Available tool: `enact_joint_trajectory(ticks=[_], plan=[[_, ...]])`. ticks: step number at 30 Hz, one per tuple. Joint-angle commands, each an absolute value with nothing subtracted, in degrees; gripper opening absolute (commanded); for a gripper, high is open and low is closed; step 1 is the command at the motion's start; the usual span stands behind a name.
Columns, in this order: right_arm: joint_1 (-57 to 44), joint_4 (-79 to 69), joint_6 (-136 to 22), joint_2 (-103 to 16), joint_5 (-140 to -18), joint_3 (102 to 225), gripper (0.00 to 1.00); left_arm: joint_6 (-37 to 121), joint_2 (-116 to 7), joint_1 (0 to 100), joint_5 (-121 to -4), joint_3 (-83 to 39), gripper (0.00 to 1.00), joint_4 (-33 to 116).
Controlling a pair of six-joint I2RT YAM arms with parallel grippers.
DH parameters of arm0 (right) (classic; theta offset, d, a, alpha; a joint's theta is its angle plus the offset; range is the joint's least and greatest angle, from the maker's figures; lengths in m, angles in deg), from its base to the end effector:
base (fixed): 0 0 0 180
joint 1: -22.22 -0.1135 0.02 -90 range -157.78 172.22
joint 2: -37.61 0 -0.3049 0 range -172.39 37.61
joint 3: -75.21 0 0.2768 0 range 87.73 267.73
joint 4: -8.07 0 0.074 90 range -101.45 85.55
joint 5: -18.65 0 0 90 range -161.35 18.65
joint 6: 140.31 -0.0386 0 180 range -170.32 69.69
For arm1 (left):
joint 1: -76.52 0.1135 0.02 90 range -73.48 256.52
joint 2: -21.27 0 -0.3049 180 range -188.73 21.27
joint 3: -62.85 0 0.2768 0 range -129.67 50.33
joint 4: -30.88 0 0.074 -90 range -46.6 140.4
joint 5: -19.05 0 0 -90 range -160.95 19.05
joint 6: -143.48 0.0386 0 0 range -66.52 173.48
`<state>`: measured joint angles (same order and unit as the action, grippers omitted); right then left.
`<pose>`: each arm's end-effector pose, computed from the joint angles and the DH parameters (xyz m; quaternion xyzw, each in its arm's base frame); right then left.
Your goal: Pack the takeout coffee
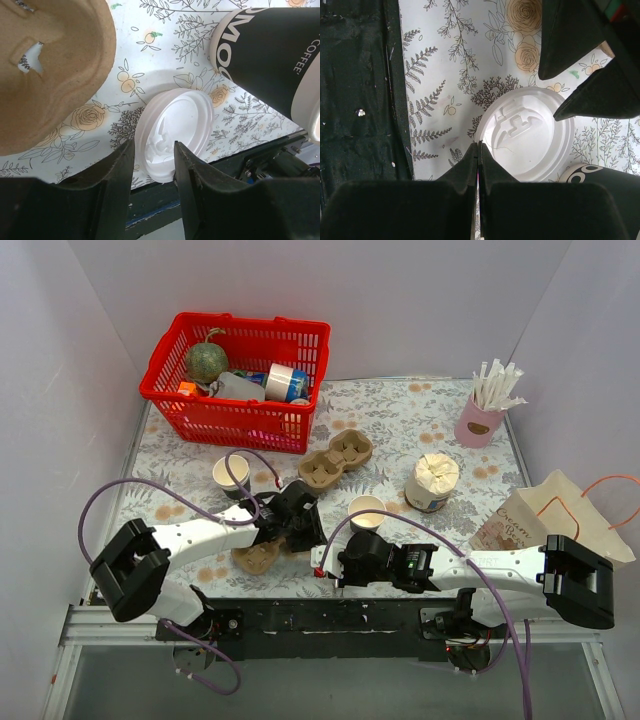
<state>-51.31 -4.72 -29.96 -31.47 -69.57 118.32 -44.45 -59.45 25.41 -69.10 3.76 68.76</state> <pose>0.0714 0.2373 0.2066 -0.6541 0.6205 0.1810 0.3929 0.1781 -0.2228 0.2154 -0.3794 0.8870 -0.2575 0.0552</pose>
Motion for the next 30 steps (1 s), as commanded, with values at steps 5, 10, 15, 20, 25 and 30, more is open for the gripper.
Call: enact_joint_trajectory(ticks=[5,10,15,20,25,30], plan=[[-51.78,-5.75,-30.10,-31.56,-69.33,120.60,0.01,-44.26,-61.87,23.88,-72.18,-0.03,0.32,70.03],[-51.87,-5.77,-30.27,-31.56,-69.33,120.68,0.01,-44.52,-62.57,23.43,-72.53,-0.65,0.28,70.47],[-51.87,-5.85,-30.28,-31.82,-69.16,120.68,0.01,-44.43,-62.57,23.17,-73.41,-0.74,0.25,70.64],[-51.96,-6.03,-30.36,-31.56,-69.16,120.86,0.01,-43.99,-63.98,22.99,-73.68,-1.35,0.20,71.70],[-51.87,-6.03,-30.45,-31.56,-69.16,120.77,0.01,-43.73,-64.77,22.64,-74.47,-2.23,0.11,72.84],[-51.87,-5.94,-30.71,-31.12,-69.16,120.78,0.01,-43.20,-65.30,22.47,-75.87,-3.28,0.00,74.16]])
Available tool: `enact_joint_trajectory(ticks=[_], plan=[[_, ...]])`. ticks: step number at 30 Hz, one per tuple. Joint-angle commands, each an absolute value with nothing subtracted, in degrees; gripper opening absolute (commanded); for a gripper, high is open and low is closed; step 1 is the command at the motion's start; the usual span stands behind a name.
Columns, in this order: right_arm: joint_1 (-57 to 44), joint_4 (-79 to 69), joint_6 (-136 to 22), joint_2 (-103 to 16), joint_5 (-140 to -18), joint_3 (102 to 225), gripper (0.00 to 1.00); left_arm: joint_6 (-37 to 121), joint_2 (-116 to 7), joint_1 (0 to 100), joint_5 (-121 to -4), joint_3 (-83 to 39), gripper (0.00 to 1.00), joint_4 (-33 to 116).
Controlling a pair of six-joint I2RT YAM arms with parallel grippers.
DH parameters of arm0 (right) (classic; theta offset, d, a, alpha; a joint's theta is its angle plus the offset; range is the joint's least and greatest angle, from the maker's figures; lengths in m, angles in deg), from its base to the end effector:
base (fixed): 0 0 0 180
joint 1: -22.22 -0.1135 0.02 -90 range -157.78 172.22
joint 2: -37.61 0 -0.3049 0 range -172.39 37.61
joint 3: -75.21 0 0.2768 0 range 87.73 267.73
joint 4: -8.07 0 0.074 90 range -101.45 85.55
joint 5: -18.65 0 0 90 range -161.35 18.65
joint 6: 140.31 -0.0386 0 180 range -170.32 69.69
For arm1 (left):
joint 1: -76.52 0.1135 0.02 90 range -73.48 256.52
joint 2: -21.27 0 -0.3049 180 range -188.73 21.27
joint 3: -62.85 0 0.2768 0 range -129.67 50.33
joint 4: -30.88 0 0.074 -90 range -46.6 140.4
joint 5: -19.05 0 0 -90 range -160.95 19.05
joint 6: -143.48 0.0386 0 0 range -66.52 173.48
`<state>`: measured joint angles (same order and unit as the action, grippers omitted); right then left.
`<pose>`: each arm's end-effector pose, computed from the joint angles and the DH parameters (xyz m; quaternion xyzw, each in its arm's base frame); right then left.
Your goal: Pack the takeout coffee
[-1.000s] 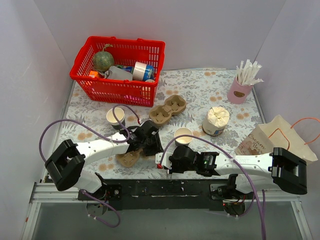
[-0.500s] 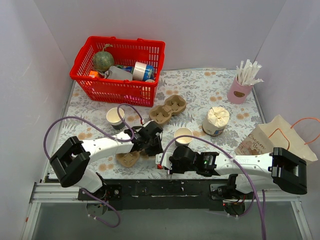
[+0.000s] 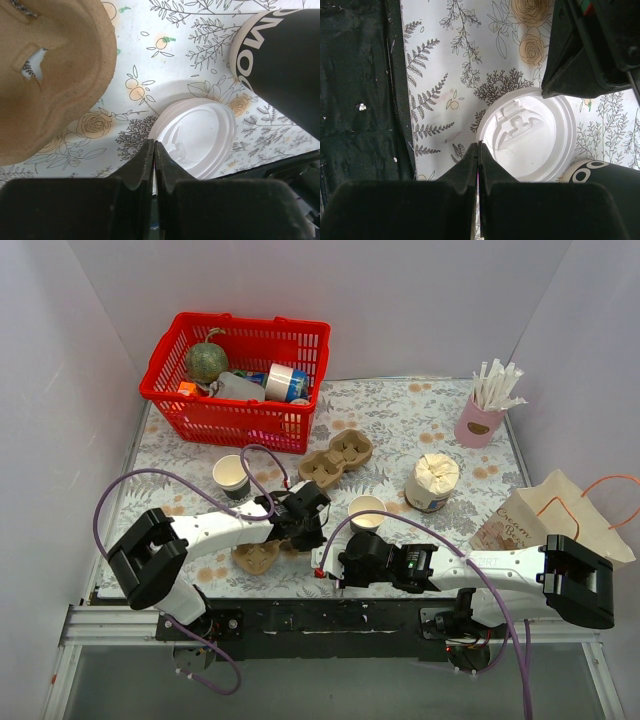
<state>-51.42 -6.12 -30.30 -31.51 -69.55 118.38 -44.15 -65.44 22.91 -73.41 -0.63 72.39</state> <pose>0.0705 0.2360 0.2047 -0.6567 0.6252 0.1774 0.3826 0.1822 -0.2445 0.2069 -0.3700 0.9027 -0.2066 0.0746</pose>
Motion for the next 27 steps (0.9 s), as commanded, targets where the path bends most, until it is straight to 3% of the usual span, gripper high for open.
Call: enact_joint_trajectory(ticks=[1,4,6,7,9,10,12,13,15,16,22,27], plan=[[-51.87,-5.77,-30.89,-30.77,-69.07,120.69,0.01,-42.94,-65.39,22.38,-76.22,-3.20,0.00,74.33],[-51.96,-5.24,-31.94,-29.90,-68.63,120.42,0.04,-42.50,-64.77,22.12,-77.63,-3.29,0.00,74.07],[-51.87,-5.68,-33.70,-29.45,-67.84,120.68,0.14,-42.41,-64.25,22.03,-79.55,-2.67,0.00,74.07],[-51.87,-6.11,-34.40,-29.10,-66.97,121.29,0.27,-42.15,-63.90,22.03,-80.26,-2.32,0.00,73.90],[-51.87,-6.64,-37.12,-28.49,-65.39,121.91,0.40,-41.19,-62.93,22.03,-81.84,-0.75,0.00,73.28],[-51.87,-6.82,-38.78,-27.96,-64.07,122.44,0.51,-40.92,-62.49,22.03,-82.29,-0.04,0.00,72.32],[-51.78,-7.61,-40.55,-27.35,-63.18,123.14,0.59,-39.26,-60.74,22.03,-82.55,1.45,0.00,70.56],[-51.87,-7.87,-43.17,-26.73,-61.61,124.02,0.69,-38.73,-60.03,22.03,-82.47,3.20,0.00,68.55],[-51.78,-9.54,-45.73,-26.03,-60.64,124.99,0.73,-37.41,-57.58,22.11,-82.55,4.88,0.00,66.52],[-51.69,-10.50,-49.83,-25.33,-58.72,125.69,0.82,-37.05,-56.78,22.03,-82.81,6.37,0.00,65.03],[-48.89,-20.17,-68.03,-22.51,-52.02,131.05,0.90,-32.14,-48.26,21.85,-83.17,12.00,0.00,57.56],[-40.11,-23.87,-75.36,-17.95,-59.56,131.50,0.90,-25.37,-39.82,21.41,-79.22,20.35,0.00,45.18]])
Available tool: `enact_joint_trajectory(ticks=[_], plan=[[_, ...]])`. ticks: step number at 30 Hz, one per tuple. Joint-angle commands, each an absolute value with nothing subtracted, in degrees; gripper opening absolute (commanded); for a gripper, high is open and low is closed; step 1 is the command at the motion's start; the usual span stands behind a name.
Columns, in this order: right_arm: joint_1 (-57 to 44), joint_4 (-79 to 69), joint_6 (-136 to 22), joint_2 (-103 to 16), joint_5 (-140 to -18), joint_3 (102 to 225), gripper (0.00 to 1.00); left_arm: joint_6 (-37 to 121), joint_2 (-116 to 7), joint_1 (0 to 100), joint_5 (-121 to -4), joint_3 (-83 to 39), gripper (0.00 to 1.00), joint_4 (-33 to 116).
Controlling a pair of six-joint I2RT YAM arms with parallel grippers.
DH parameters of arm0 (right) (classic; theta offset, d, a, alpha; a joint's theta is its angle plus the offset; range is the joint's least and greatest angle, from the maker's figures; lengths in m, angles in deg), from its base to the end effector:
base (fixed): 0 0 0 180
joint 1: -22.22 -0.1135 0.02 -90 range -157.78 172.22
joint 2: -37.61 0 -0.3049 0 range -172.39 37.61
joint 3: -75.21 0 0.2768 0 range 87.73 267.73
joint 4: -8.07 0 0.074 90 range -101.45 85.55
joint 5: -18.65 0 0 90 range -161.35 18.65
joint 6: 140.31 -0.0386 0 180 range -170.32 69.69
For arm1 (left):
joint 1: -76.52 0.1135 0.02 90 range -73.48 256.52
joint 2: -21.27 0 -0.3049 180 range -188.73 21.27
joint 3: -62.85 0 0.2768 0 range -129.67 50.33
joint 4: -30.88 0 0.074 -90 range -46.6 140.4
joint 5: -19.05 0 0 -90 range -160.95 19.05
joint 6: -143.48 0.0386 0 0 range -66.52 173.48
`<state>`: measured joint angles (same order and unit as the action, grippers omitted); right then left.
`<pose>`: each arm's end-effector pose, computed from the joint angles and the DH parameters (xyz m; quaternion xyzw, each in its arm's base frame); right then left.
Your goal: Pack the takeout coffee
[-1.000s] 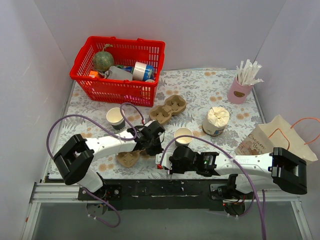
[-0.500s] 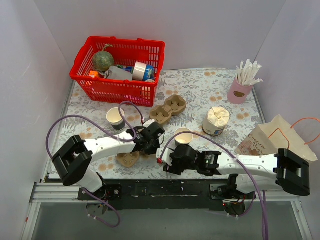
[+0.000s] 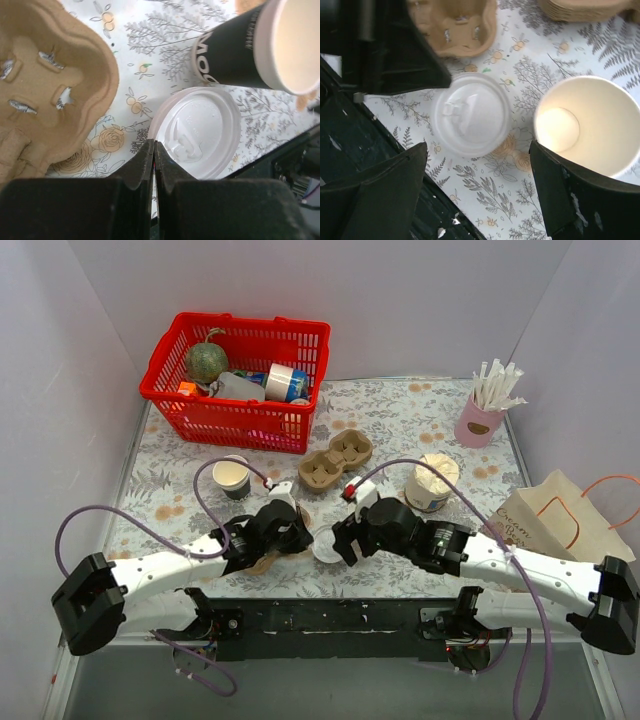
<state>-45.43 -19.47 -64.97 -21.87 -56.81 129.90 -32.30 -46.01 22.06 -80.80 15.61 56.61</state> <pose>0.0984 0.2137 0.2935 -0.3330 0.8049 0.2314 0.4332 0.1451 -0.1918 0.2196 -0.2803 0.8800 -0.3257 0.2023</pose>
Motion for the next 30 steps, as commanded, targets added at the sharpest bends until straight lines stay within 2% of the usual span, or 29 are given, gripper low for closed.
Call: enact_joint_trajectory(ticks=[1,6,13,30], plan=[[-38.52,-24.13,-76.58,-17.15,-62.97,131.15,0.90,-24.23,-37.46,21.24,-79.21,21.31,0.00,44.20],[-30.17,-24.84,-78.52,-12.76,-70.91,129.83,0.89,-18.69,-33.05,20.97,-77.38,26.67,0.00,37.18],[-25.42,-28.35,-77.56,-12.58,-82.15,130.44,0.79,-17.01,-28.21,20.88,-71.49,32.30,0.00,27.23],[-20.40,-28.27,-75.89,-14.25,-84.89,126.84,0.72,-17.01,-27.68,20.88,-68.76,33.80,0.00,25.99]])
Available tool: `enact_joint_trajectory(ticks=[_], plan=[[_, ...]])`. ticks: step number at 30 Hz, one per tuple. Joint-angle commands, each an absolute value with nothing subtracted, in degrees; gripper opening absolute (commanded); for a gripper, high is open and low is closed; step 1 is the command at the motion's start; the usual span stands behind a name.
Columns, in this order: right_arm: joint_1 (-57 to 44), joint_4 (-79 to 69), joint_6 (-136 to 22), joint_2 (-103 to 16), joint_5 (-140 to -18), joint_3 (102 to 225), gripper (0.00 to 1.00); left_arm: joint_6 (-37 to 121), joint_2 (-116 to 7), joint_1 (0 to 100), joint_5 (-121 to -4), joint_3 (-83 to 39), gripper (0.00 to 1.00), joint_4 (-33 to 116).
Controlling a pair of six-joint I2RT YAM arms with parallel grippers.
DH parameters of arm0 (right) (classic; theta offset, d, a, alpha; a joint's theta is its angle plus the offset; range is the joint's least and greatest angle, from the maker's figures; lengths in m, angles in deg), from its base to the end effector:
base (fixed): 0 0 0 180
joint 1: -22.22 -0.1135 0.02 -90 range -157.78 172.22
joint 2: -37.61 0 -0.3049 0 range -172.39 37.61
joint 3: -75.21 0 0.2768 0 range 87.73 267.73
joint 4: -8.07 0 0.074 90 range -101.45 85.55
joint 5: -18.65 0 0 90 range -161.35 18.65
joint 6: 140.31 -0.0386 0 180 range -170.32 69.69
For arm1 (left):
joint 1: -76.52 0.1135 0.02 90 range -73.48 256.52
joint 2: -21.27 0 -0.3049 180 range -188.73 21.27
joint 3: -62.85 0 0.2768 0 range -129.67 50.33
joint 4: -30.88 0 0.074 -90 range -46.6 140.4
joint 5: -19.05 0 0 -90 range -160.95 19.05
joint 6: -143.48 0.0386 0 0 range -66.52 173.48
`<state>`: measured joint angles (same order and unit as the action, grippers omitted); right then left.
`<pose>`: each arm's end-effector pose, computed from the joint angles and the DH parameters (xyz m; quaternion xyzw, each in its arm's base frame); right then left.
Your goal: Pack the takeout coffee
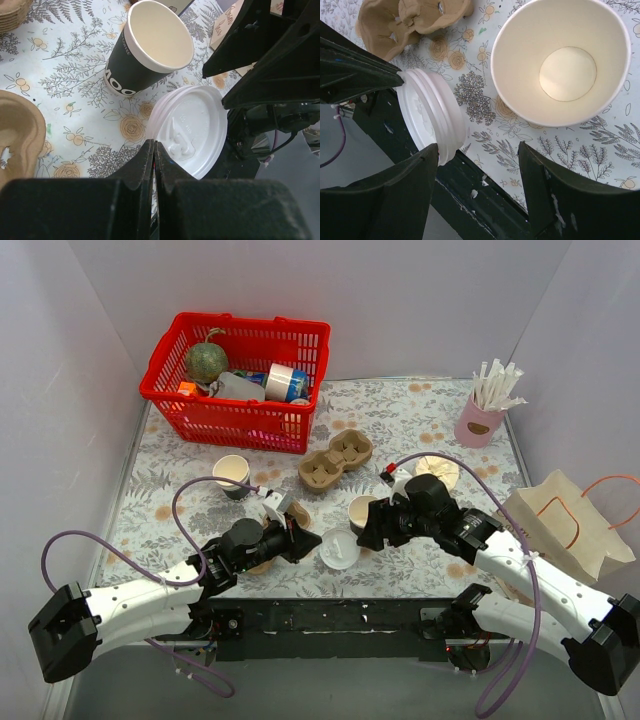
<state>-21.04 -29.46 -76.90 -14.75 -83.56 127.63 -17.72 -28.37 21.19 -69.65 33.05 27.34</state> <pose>0.1395 0.1425 0.2873 -0.1758 0.8754 0.3301 0.3062 0.1079 -0.1576 0.2203 -0.1037 0.7934 -0.5397 0.2617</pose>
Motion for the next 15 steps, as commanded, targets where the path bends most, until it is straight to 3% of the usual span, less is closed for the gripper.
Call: enact_joint_trajectory(ticks=[1,12,13,15], plan=[[-20.40,-28.09,-75.98,-14.16,-85.50,126.58,0.72,-17.10,-27.59,20.97,-68.67,33.89,0.00,25.99],[-20.05,-25.55,-74.31,-9.59,-85.94,126.75,0.75,-17.27,-28.56,20.88,-69.19,33.81,0.00,27.93],[-20.05,-25.19,-74.22,-9.41,-86.38,126.66,0.73,-17.36,-28.56,20.88,-69.19,33.80,0.00,27.93],[-20.05,-24.40,-73.70,-8.80,-88.65,125.97,0.59,-17.54,-28.56,20.97,-68.76,34.07,0.00,27.32]])
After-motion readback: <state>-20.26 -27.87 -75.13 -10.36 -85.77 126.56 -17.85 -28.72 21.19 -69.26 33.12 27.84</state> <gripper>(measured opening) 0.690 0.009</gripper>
